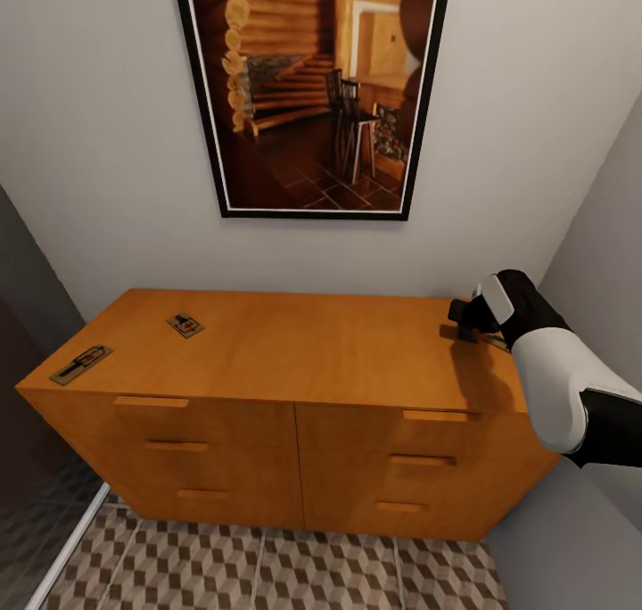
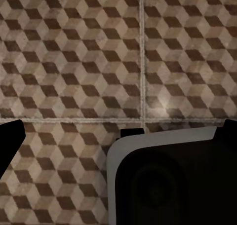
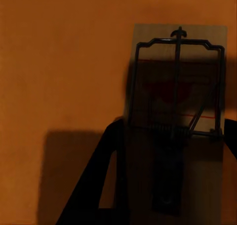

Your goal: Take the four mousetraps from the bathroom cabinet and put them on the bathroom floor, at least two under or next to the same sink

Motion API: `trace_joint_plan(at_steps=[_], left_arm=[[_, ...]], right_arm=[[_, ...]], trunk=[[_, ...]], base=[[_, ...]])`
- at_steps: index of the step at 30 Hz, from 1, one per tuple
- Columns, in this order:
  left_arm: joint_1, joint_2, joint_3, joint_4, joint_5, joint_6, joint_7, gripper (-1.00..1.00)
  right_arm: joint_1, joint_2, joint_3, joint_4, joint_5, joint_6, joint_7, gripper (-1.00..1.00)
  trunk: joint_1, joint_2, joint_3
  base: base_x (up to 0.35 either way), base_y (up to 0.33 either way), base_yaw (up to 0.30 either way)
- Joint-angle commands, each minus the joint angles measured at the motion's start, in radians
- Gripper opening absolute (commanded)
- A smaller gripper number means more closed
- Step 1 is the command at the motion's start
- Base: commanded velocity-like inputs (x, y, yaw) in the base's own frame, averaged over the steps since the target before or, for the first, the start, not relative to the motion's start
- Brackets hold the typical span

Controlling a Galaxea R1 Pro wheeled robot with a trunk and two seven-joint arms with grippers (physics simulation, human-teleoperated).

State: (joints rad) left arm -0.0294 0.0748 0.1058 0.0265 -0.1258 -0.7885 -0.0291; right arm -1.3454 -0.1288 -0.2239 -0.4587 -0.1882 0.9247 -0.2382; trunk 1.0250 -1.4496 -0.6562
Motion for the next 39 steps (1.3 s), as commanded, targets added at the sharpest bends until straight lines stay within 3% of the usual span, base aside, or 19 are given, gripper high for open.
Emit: trace_joint_plan(at_steps=[1,28,39], left_arm=[[-0.001,0.0,0.009,0.003,-0.008,-0.005,-0.003,1.0],[-0.001,0.0,0.009,0.003,-0.008,-0.005,-0.003,1.0],[-0.001,0.0,0.009,0.003,-0.008,-0.005,-0.003,1.0]], right_arm=[[0.0,0.0,-0.002,0.025,0.0,0.005,-0.01,-1.0],[0.001,0.0,-0.002,0.026,0.001,0.005,-0.01,-1.0],[0.002,-0.001,-0.002,0.026,0.001,0.005,-0.01,-1.0]], trunk=[[0.0,0.0,0.001],[0.0,0.0,0.045],[0.0,0.0,0.063]], base=[[0.0,0.0,0.0],[-0.003,0.0,0.0],[-0.267,0.089,0.0]])
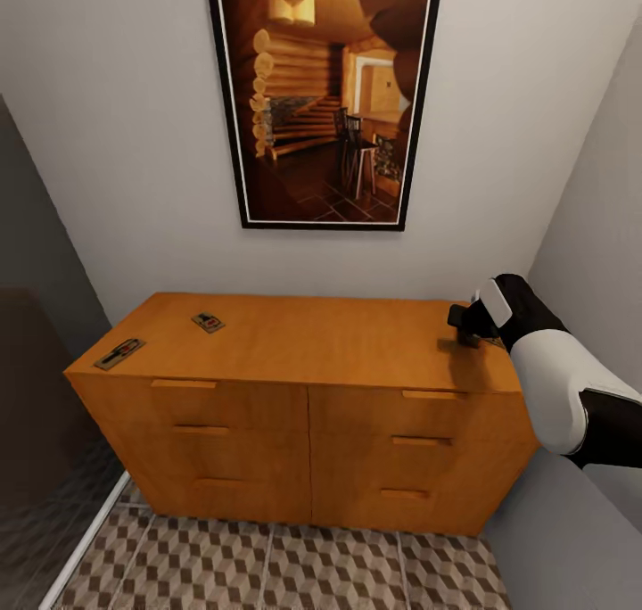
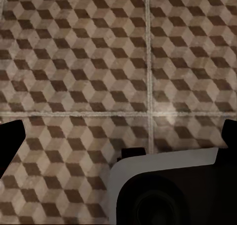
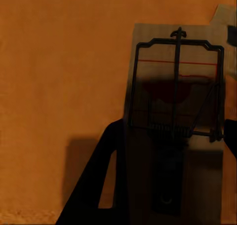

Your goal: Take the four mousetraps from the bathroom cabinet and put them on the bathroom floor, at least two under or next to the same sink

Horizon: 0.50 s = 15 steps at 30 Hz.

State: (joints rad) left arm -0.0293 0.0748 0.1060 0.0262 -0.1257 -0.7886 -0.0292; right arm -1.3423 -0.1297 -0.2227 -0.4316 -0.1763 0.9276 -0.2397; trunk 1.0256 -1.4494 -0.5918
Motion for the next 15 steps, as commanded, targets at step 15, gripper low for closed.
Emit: trace_joint_plan(at_steps=[15], left_arm=[[-0.001,0.001,0.009,0.003,-0.008,-0.004,-0.003,1.0]], right_arm=[[0.005,0.001,-0.003,-0.001,-0.011,0.002,-0.009,-1.0]], trunk=[[-0.001,-0.001,0.024]], base=[[-0.297,0.184,0.0]])
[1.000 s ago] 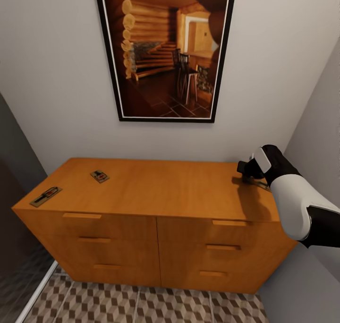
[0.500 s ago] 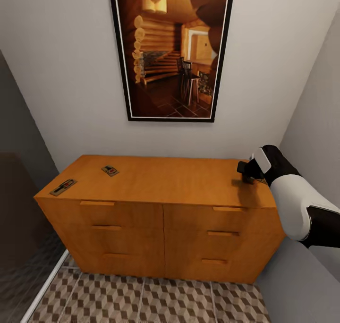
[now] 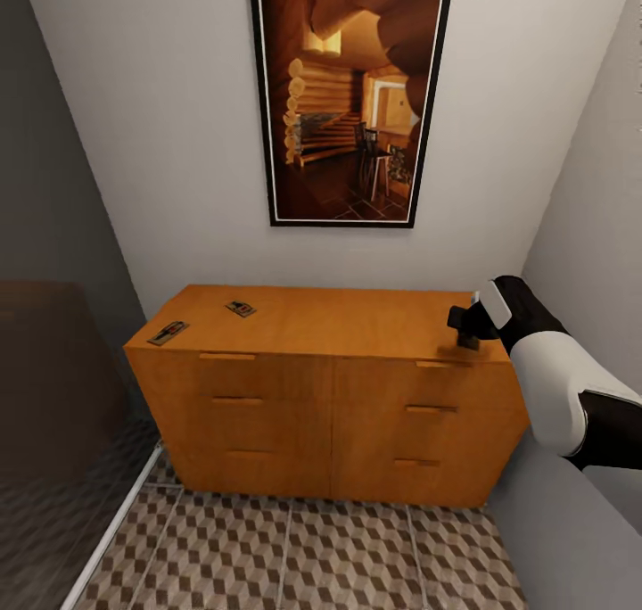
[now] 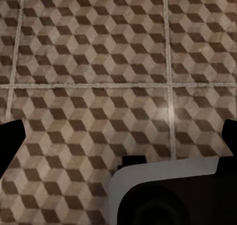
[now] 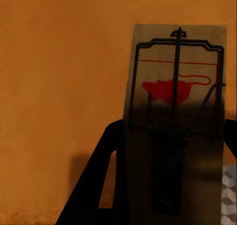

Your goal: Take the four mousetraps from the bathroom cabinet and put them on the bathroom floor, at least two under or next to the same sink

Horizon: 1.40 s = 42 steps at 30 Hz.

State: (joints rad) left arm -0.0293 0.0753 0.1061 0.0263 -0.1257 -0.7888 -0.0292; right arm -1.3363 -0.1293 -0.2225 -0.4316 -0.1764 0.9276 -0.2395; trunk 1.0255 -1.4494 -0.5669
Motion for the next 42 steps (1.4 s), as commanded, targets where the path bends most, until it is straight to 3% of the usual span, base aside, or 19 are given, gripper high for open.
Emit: trace_joint_plan(at_steps=[1,13,42], left_arm=[[-0.001,0.0,0.009,0.003,-0.008,-0.004,-0.003,1.0],[-0.001,0.0,0.009,0.002,-0.008,-0.004,-0.003,1.0],[-0.001,0.0,0.009,0.002,-0.008,-0.004,-0.003,1.0]], right_arm=[[0.0,0.0,-0.003,-0.001,-0.011,0.002,-0.009,-1.0],[0.0,0.0,-0.003,-0.001,-0.011,0.002,-0.009,-1.0],[0.01,0.0,-0.003,-0.001,-0.011,0.0,-0.009,-1.0]], trunk=[[-0.001,-0.001,0.001],[-0.001,-0.001,0.021],[-0.001,-0.001,0.069]], base=[[-0.274,0.236,0.0],[-0.273,0.215,0.0],[-0.236,0.1,0.0]])
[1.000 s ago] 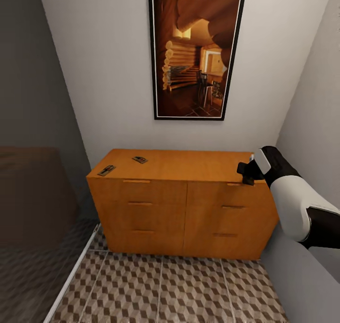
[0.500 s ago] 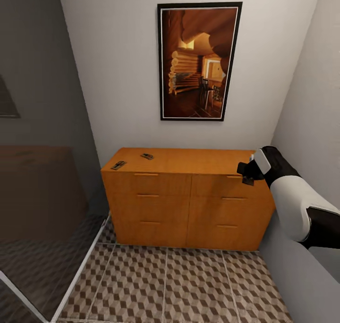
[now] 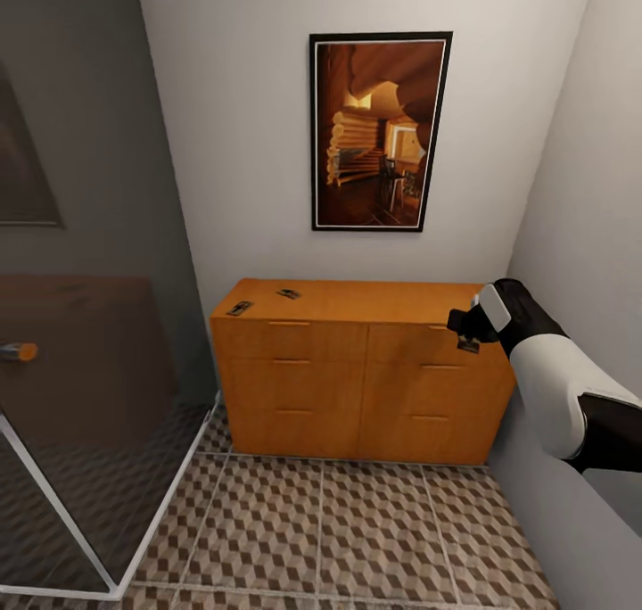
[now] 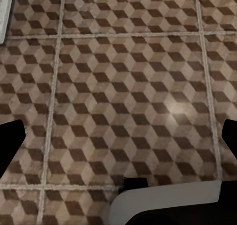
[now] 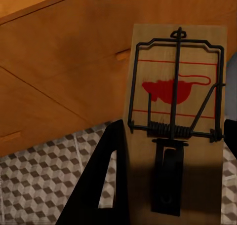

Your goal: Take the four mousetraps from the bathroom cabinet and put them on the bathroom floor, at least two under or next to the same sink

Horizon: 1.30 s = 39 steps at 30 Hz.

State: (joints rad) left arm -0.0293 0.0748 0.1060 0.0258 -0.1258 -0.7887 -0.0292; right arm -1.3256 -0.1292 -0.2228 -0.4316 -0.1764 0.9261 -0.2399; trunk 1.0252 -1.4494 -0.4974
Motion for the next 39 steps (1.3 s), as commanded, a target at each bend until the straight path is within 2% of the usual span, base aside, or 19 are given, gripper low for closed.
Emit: trace_joint_plan(at_steps=[1,11,14,17,20,24,27,28,29,32,33,34,37,38,39], left_arm=[[-0.001,0.0,0.009,0.003,-0.008,-0.004,-0.003,1.0],[-0.001,0.0,0.009,0.003,-0.008,-0.004,-0.003,1.0],[-0.001,0.0,0.009,0.003,-0.008,-0.004,-0.003,1.0],[-0.001,0.0,0.009,0.003,-0.008,-0.004,-0.003,1.0],[-0.001,0.0,0.009,0.003,-0.008,-0.004,-0.003,1.0],[-0.001,0.0,0.01,0.003,-0.008,-0.004,-0.003,1.0],[-0.001,0.0,0.01,0.003,-0.008,-0.004,-0.003,1.0],[-0.001,0.0,0.01,0.003,-0.008,-0.004,-0.003,1.0],[-0.001,0.0,0.012,0.002,-0.008,-0.004,-0.003,1.0],[-0.001,0.0,0.013,0.002,-0.008,-0.004,-0.003,1.0],[-0.001,0.0,0.013,0.002,-0.008,-0.004,-0.003,1.0],[-0.001,0.0,0.013,0.002,-0.008,-0.004,-0.003,1.0],[-0.001,0.0,0.014,0.002,-0.008,-0.004,-0.003,1.0],[-0.001,0.0,0.014,0.002,-0.008,-0.004,-0.003,1.0],[-0.001,0.0,0.014,0.002,-0.008,-0.004,-0.003,1.0]], right_arm=[[0.0,0.0,-0.003,-0.001,-0.011,0.002,-0.009,-1.0],[0.026,0.0,-0.003,0.002,-0.01,-0.023,-0.009,-1.0],[0.049,0.0,-0.002,0.012,-0.001,-0.068,-0.009,-1.0],[0.086,0.0,0.004,0.039,0.04,-0.121,-0.009,-1.0],[0.102,0.0,0.005,0.06,0.056,-0.155,-0.009,-1.0],[0.15,-0.001,0.007,0.147,0.07,-0.261,-0.007,-1.0],[0.18,-0.001,0.012,0.198,0.098,-0.325,-0.007,-1.0],[0.201,-0.001,0.017,0.229,0.129,-0.367,-0.003,-1.0],[0.273,0.0,0.026,0.323,0.229,-0.506,0.044,-1.0],[0.343,0.001,0.028,0.371,0.298,-0.624,0.097,-1.0],[0.389,0.002,0.028,0.384,0.327,-0.681,0.121,-1.0],[0.494,0.003,0.029,0.396,0.373,-0.777,0.152,-1.0],[0.596,0.005,0.029,0.401,0.397,-0.862,0.165,-1.0],[0.665,0.006,0.03,0.402,0.406,-0.93,0.169,-1.0],[0.711,0.007,0.031,0.403,0.411,-0.981,0.171,-1.0]], trunk=[[0.0,-0.001,0.001],[0.0,-0.001,0.017],[0.0,-0.001,0.022],[0.0,-0.001,0.027],[0.0,-0.001,0.032],[0.0,-0.001,0.039],[0.0,-0.001,0.044],[0.0,-0.001,0.045],[0.0,-0.001,0.047],[0.0,-0.001,0.052],[0.0,-0.001,0.053],[0.0,-0.001,0.055],[0.0,-0.001,0.057],[0.0,-0.001,0.057],[0.0,-0.001,0.057]], base=[[-0.115,0.096,0.0],[-0.077,0.063,0.0],[-0.012,0.009,0.0],[-0.003,0.002,0.0],[0.0,0.0,0.0],[0.0,0.0,0.0],[0.0,0.0,0.0],[0.0,0.0,0.0],[0.0,0.0,0.0],[0.0,0.0,0.0],[0.0,0.0,0.0],[0.0,0.0,0.0],[0.0,0.0,0.0],[0.0,0.0,0.0],[0.0,0.0,0.0]])
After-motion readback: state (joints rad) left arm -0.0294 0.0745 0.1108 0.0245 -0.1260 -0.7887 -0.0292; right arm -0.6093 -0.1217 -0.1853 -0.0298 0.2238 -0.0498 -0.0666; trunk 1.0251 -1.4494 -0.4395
